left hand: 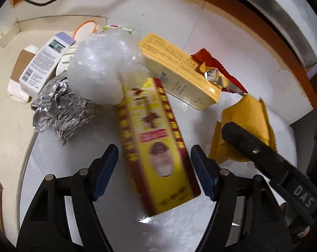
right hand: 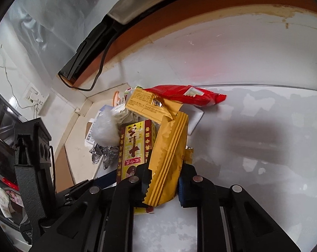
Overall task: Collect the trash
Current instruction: 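Grasp the yellow-red seasoning box with the left tool while the right tool grasps the yellow wrapper, then carry the seasoning box and yellow wrapper down over the floor bin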
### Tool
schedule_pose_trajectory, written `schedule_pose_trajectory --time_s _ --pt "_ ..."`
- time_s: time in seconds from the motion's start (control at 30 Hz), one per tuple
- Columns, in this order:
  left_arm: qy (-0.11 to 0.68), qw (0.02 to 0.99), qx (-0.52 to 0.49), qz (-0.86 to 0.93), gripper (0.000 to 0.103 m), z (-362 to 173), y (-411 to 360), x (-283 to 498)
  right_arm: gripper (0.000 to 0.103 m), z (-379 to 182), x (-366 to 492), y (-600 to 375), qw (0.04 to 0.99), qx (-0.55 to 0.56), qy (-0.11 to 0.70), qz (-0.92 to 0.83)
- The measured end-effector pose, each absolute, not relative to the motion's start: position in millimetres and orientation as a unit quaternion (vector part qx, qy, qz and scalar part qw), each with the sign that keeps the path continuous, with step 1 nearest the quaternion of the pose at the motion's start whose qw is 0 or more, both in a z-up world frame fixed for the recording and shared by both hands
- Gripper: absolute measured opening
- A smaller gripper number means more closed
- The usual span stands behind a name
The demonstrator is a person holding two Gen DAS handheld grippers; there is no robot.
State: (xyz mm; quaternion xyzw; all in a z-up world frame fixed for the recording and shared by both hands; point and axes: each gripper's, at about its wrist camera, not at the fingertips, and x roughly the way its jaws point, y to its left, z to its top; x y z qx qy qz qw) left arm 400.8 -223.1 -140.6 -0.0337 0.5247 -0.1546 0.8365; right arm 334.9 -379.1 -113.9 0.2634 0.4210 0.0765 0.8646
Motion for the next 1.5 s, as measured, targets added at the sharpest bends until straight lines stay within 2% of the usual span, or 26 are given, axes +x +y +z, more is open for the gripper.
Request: schedule_pose_trajectory --time_s 0.17,0.27,0.43,0.73,1.07,1.33,1.5 --pt "0.522 0.842 0.003 -0.137 0.068 -145.4 -240.5 407.0 0.017 -112.4 327.6 -390.1 0.865 0.259 0.424 0.067" --pt "0.509 0.849 0.018 -0.137 0.062 -144.0 -245.2 403.4 0.017 -114.0 325.9 -392.0 0.864 0.260 0.427 0.067" --pt "0.479 0.865 0.032 -0.143 0.058 -128.9 -235.8 377.5 0.016 -114.7 319.7 -387.4 0.862 0.260 0.429 0.074" --pt "0.429 0.886 0.020 -0.173 0.050 -78.0 -162.0 262.0 0.016 -88.8 254.7 -349.1 0.872 0.232 0.416 0.116" --pt "0.399 0.903 -0.021 -0.157 0.049 -75.2 -63.2 111.7 0.015 -70.6 155.6 -263.6 0.872 0.185 0.405 0.202" --pt "0.432 0.896 -0.048 -0.089 0.049 -129.3 -12.7 40.0 0.015 -90.6 77.9 -174.4 0.855 0.105 0.426 0.276" --pt "0.495 0.864 -0.048 -0.083 0.049 -194.2 -7.0 32.1 0.015 -140.3 46.8 -139.3 0.842 0.056 0.458 0.280"
